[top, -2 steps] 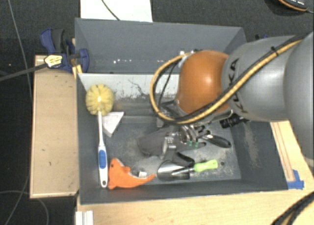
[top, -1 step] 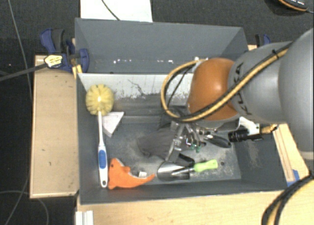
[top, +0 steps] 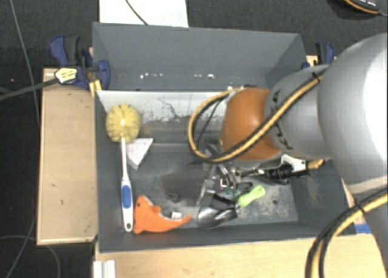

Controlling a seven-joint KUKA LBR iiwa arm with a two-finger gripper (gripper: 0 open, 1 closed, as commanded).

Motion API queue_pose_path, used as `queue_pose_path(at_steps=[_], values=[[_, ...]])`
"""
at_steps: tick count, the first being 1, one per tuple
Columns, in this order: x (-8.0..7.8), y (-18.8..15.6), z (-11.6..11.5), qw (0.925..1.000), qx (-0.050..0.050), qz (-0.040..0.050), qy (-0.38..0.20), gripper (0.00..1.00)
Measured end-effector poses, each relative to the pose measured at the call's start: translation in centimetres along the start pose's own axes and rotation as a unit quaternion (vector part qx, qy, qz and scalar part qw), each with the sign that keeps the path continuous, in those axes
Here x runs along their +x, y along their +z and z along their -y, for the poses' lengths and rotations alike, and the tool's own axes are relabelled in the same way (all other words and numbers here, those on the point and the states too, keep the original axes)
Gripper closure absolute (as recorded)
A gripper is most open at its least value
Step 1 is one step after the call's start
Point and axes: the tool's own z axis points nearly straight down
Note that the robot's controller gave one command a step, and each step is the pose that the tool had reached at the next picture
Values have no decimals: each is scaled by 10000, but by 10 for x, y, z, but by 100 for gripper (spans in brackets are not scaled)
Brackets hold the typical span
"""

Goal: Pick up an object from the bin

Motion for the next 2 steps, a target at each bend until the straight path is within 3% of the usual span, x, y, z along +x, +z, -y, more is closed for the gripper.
queue_pose_path(at_steps=[1, 2], values=[[20, 3, 10, 9962, 29, -80, 862, 100], [20, 3, 10, 9962, 29, -80, 862, 100]])
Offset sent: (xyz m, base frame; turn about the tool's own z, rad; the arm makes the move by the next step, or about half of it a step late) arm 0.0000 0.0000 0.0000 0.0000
